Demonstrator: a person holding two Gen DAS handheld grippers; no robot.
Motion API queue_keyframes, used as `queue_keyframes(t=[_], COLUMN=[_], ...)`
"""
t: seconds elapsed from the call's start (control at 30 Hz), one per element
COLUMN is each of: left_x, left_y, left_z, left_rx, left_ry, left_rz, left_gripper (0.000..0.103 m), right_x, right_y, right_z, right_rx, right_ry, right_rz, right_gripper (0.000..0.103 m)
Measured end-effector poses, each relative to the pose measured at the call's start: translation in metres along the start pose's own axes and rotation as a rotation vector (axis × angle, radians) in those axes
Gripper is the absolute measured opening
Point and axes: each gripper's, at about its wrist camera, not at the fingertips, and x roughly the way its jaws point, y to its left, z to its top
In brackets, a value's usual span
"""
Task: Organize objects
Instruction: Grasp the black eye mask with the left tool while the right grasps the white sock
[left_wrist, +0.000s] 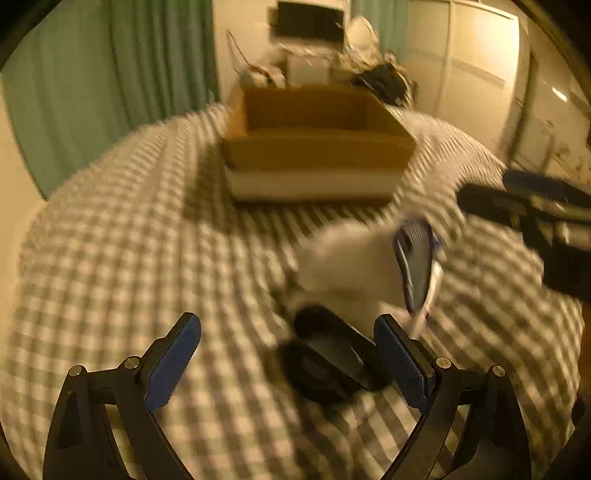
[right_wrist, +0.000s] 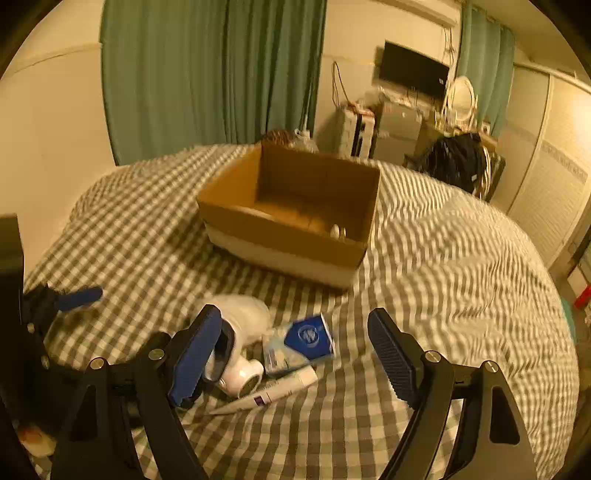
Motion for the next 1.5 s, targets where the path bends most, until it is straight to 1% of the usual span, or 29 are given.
queue_keyframes(t=[0.13,0.27,0.33,0.43,0.47,0.5,0.53,0.57,0.67,0.73,0.83,0.9,1.07,1.13,1.2,1.23,1.27,1.3,1.37,1.43,1.5], left_x=[0.010,0.013,0.015,0.021,0.025,0.028,0.031,0.033,0.031,0.023,0.005,-0.005,-0.012,-0.010,-0.006,-0.007,-0.006,-0.005,-0.004,-0.005,-0.004], left_y=[-0.008,-0.013,-0.019,-0.027,-0.029,-0.029,-0.028,-0.024,-0.014,-0.009,0.002,0.011,0.030,0.040,0.049,0.049,0.051,0.053,0.056,0.054,0.054], left_z=[-0.006,-0.011,-0.013,-0.016,-0.016,-0.016,-0.016,-0.016,-0.014,-0.012,-0.004,0.001,0.006,0.008,0.013,0.013,0.012,0.013,0.012,0.012,0.012], left_rx=[0.022,0.036,0.057,0.095,0.103,0.102,0.095,0.074,0.034,0.018,-0.006,-0.023,-0.027,-0.039,-0.046,-0.047,-0.050,-0.055,-0.058,-0.056,-0.056], left_ry=[0.028,0.038,0.057,0.081,0.093,0.105,0.119,0.129,0.133,0.114,0.064,0.034,-0.018,-0.019,-0.019,-0.020,-0.020,-0.018,-0.015,-0.013,-0.014], left_rz=[-0.069,-0.106,-0.134,-0.134,-0.130,-0.129,-0.138,-0.156,-0.186,-0.177,-0.163,-0.124,0.037,0.068,0.080,0.086,0.089,0.090,0.087,0.084,0.080], left_gripper=[0.097,0.097,0.097,0.097,0.095,0.089,0.079,0.076,0.075,0.075,0.074,0.074,0.074,0.074,0.074,0.074,0.074,0.074,0.074,0.074,0.074], right_x=[0.009,0.015,0.017,0.019,0.019,0.020,0.020,0.021,0.022,0.022,0.022,0.021,0.025,0.032,0.042,0.047,0.052,0.056,0.063,0.067,0.065], right_y=[-0.007,-0.009,-0.008,-0.011,-0.013,-0.014,-0.015,-0.016,-0.016,-0.013,-0.006,0.000,0.015,0.023,0.030,0.032,0.035,0.036,0.037,0.039,0.042], right_z=[-0.007,-0.009,-0.009,-0.011,-0.012,-0.012,-0.012,-0.013,-0.014,-0.015,-0.014,-0.013,-0.009,-0.010,-0.010,-0.011,-0.012,-0.012,-0.013,-0.015,-0.016], right_rx=[0.027,0.045,0.050,0.068,0.077,0.081,0.086,0.090,0.093,0.090,0.075,0.069,0.062,0.052,0.040,0.038,0.037,0.037,0.038,0.030,0.015], right_ry=[0.017,0.025,0.027,0.032,0.033,0.034,0.036,0.039,0.044,0.048,0.046,0.041,0.052,0.070,0.096,0.107,0.117,0.126,0.141,0.154,0.151], right_rz=[-0.008,0.003,0.009,0.015,0.015,0.014,0.012,0.010,0.014,0.021,0.043,0.066,0.145,0.154,0.166,0.172,0.179,0.187,0.197,0.216,0.209], right_gripper=[0.082,0.082,0.082,0.082,0.082,0.082,0.082,0.082,0.082,0.082,0.082,0.082,0.082,0.082,0.081,0.075,0.065,0.059,0.039,0.029,0.025])
